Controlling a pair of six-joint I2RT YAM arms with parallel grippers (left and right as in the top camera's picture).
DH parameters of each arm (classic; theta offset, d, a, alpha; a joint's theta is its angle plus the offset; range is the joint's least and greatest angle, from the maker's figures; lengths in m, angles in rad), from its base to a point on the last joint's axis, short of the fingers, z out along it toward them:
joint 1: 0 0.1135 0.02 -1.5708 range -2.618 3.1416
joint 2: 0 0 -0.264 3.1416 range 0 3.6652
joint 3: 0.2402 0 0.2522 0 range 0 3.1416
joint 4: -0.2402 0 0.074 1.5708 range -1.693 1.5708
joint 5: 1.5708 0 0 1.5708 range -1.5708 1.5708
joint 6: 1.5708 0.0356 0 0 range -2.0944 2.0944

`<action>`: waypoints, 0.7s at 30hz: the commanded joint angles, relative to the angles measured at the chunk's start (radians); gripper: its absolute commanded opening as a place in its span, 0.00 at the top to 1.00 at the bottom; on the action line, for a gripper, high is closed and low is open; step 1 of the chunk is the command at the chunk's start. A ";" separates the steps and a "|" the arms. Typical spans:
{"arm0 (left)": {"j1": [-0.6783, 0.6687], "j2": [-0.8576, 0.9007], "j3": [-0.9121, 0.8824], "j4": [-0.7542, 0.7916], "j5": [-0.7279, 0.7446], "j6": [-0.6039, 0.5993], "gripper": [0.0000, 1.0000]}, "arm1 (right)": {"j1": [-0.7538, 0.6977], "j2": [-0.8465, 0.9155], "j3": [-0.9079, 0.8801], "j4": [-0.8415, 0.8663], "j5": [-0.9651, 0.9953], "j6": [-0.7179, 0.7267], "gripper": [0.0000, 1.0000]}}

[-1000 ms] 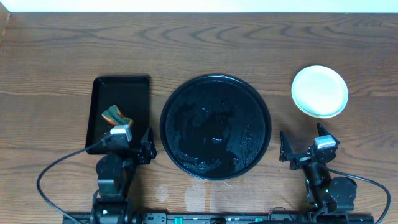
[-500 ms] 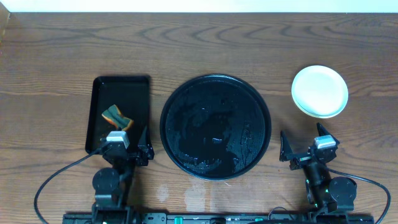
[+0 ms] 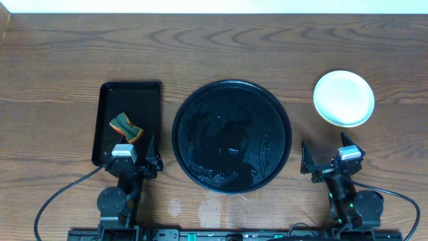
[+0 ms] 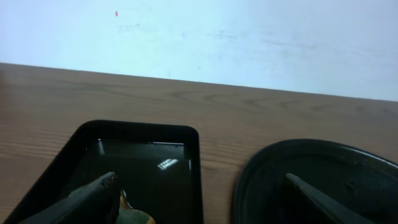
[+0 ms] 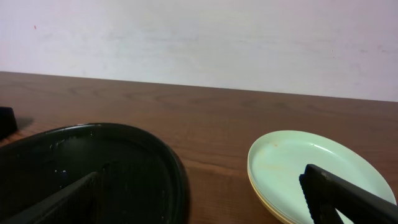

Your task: Clean dirty plates on tray and stack at the side

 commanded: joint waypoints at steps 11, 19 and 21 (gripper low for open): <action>-0.002 -0.009 -0.011 -0.045 0.007 0.058 0.18 | -0.008 -0.005 -0.003 -0.003 0.009 -0.011 0.01; -0.002 -0.008 -0.011 -0.043 0.007 0.055 0.18 | -0.008 -0.005 -0.003 -0.003 0.009 -0.011 0.01; -0.002 -0.007 -0.011 -0.043 0.007 0.055 0.18 | -0.008 -0.005 -0.003 -0.003 0.009 -0.011 0.01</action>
